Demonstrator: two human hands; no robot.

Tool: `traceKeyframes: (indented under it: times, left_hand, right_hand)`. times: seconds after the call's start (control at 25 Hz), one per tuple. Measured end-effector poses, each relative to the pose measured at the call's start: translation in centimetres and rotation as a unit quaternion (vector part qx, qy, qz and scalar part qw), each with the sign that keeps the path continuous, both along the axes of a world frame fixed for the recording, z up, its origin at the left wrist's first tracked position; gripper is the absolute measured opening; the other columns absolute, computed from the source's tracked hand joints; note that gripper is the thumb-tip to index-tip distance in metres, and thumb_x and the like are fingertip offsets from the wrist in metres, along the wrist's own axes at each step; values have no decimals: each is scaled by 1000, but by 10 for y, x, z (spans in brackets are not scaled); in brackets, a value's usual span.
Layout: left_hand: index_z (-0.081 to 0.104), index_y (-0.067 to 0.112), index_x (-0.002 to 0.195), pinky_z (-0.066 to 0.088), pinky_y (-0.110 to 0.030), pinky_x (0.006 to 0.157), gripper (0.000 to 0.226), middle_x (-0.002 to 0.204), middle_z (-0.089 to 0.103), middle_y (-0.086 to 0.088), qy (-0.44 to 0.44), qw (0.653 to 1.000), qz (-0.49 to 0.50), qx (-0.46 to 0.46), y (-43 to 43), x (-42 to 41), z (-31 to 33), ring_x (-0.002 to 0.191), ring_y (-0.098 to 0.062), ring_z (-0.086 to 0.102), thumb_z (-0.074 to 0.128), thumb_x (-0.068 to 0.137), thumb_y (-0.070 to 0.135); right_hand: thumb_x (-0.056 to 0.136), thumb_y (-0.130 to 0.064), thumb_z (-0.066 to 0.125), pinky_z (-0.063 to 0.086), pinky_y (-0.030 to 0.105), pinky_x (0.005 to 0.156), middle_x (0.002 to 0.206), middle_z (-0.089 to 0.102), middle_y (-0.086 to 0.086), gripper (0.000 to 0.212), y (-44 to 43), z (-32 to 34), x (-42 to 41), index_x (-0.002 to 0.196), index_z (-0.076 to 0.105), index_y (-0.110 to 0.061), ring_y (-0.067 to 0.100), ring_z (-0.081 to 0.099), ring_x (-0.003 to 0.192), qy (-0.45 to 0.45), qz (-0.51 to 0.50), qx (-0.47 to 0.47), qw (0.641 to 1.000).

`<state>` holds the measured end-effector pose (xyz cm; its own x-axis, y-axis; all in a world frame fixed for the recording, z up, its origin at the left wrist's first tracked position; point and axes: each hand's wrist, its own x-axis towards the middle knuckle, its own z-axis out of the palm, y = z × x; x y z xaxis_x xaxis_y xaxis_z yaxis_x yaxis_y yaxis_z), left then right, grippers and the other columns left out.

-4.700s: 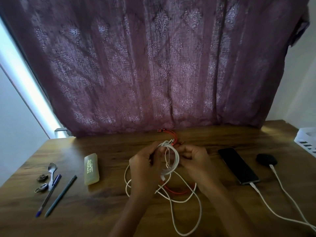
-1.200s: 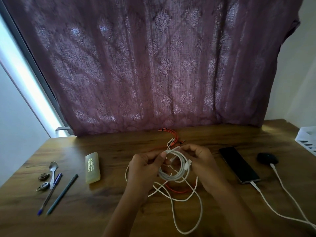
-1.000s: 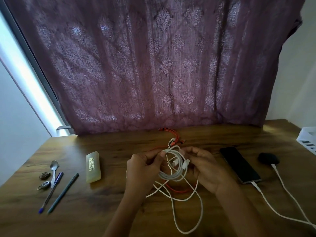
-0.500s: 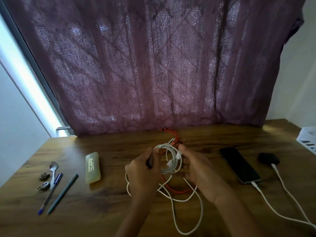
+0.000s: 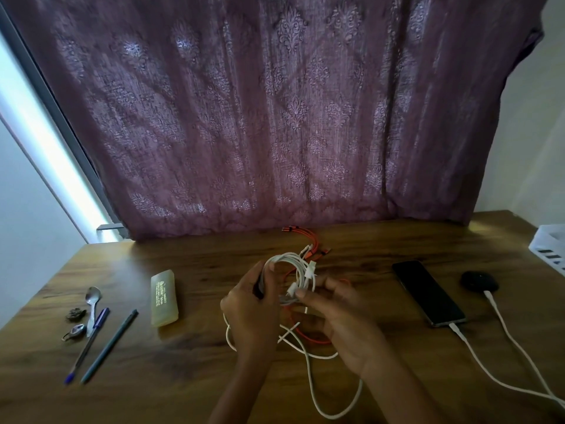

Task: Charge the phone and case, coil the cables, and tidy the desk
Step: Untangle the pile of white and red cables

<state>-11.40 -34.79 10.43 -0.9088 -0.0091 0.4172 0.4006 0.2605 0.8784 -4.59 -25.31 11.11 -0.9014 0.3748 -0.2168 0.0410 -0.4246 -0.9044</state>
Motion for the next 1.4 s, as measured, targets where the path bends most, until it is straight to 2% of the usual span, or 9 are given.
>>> traceKeyframes:
  times: [0.16, 0.24, 0.36, 0.44, 0.6, 0.84, 1.08, 1.24, 1.4]
  left_hand:
    - [73, 23, 86, 51, -23, 55, 16, 53, 59, 16, -13, 1000, -5, 14, 0, -2, 0, 62, -4, 63, 58, 88, 27]
    - [73, 26, 84, 55, -33, 58, 16, 56, 64, 12, -26, 999, -19, 21, 0, -4, -2, 56, -9, 63, 58, 88, 27]
    - [69, 37, 81, 56, -45, 60, 16, 62, 68, 13, -38, 998, -38, 34, -2, -6, -6, 60, -8, 66, 59, 88, 28]
    - [65, 42, 77, 56, -46, 60, 20, 62, 68, 11, -41, 998, -40, 31, -5, -8, -8, 61, -9, 66, 59, 88, 26]
    - [65, 42, 79, 56, -45, 59, 19, 64, 68, 10, -57, 996, -57, 33, -13, -11, -9, 62, -10, 66, 59, 88, 26]
    - [70, 29, 87, 55, -49, 58, 14, 68, 70, 3, -104, 987, -112, 44, -21, -20, -12, 62, -18, 66, 56, 88, 32]
    - [70, 16, 96, 55, -33, 54, 23, 78, 71, -9, -178, 956, -210, 96, -21, -24, -10, 69, -25, 69, 52, 91, 29]
    - [69, 13, 103, 58, -36, 67, 22, 89, 73, -9, -235, 924, -287, 94, -1, -24, -13, 82, -27, 70, 51, 93, 20]
    - [70, 17, 99, 55, -37, 79, 24, 95, 74, -6, -248, 885, -384, 86, 38, -14, -8, 90, -23, 69, 49, 92, 7]
  right_hand:
    - [77, -15, 61, 54, 40, 82, 91, 73, 12, 13, -1, 2, -3, 81, 71, -8, 21, 70, 82, 35, 21, -123, 992]
    - [82, -15, 57, 53, 39, 84, 87, 73, 10, 15, -4, 1, -5, 81, 69, -6, 19, 70, 81, 35, 15, -124, 992]
    - [90, -10, 51, 55, 32, 71, 80, 72, 8, 20, -8, 0, -6, 82, 68, -6, 17, 70, 77, 27, 6, -120, 992]
    - [91, -10, 50, 55, 31, 68, 80, 71, 8, 20, -10, 0, -6, 82, 68, -6, 18, 70, 77, 20, 9, -132, 991]
    - [85, -13, 56, 54, 38, 81, 82, 71, 9, 15, -15, -1, -7, 87, 68, -5, 21, 69, 80, 14, 24, -146, 989]
    - [87, -13, 56, 57, 32, 68, 79, 71, 11, 16, -26, -1, -15, 80, 67, -4, 21, 70, 76, 21, -10, -137, 990]
    - [87, -12, 59, 57, 30, 74, 90, 74, 7, 13, -23, -6, -10, 92, 69, -6, 19, 70, 88, 14, -101, -35, 994]
    - [80, -7, 67, 58, 25, 68, 91, 73, 10, 18, -1, -6, 5, 97, 64, -4, 17, 72, 83, -4, -222, 43, 974]
    - [79, -2, 68, 56, 19, 60, 77, 71, 6, 4, 38, -3, 29, 83, 65, -4, 13, 71, 72, -10, -297, 88, 951]
